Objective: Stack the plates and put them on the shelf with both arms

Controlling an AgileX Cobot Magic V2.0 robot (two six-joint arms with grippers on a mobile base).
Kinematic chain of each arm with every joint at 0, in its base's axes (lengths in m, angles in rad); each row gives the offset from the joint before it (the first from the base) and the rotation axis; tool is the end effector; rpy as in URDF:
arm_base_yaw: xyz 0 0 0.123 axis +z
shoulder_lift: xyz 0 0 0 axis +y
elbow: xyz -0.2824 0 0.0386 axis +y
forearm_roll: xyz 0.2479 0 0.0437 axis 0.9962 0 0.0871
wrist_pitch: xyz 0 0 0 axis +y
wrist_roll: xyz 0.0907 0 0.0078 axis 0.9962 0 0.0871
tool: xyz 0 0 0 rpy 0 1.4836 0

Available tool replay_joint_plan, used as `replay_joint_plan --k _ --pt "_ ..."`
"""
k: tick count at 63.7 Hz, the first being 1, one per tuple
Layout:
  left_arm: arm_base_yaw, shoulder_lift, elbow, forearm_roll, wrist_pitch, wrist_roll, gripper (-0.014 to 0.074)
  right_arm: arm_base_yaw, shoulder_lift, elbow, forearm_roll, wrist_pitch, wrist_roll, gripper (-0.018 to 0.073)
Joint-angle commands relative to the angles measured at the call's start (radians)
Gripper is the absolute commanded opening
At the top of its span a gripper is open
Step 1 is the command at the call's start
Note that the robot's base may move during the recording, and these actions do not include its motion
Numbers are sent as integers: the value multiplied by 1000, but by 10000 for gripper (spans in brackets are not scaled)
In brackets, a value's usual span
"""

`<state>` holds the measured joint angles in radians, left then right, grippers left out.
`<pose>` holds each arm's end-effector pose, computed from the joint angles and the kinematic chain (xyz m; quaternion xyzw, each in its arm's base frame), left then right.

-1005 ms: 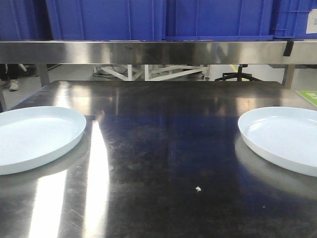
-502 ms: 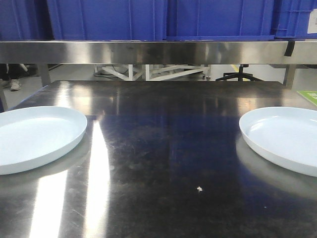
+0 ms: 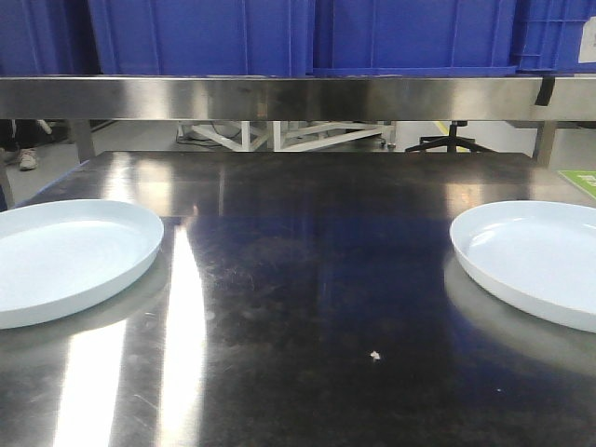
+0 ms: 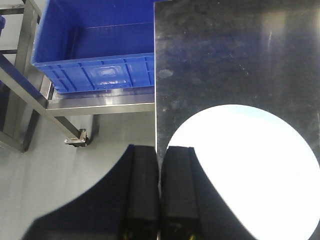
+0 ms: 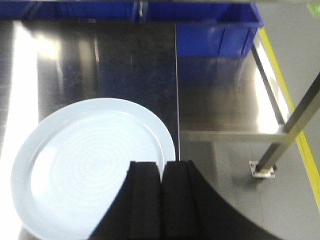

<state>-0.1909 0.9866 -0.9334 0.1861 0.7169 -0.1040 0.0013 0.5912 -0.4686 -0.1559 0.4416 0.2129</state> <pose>0.1954 -0.0265 0.3538 0.0761 0.8967 0.0215 0.4355 0.1193 -0.0059 0.2841 0.0473 0.8513 -0.0092 0.5224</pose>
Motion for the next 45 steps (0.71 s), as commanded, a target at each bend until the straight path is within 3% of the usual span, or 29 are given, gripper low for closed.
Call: replay_joint_plan --k 1,17,32,45 --pt "-6 -12 -36 5 -71 0 96 0 129 -89 -20 -111 -11 48" --pt "-6 -12 -36 5 -95 0 96 0 335 -172 7 -135 -11 48" --pt "-6 -12 -36 3 -117 0 96 0 393 -172 7 -222 -11 48" --pt "-6 -12 -36 5 -123 0 96 -1 393 -172 7 -204 -11 62"
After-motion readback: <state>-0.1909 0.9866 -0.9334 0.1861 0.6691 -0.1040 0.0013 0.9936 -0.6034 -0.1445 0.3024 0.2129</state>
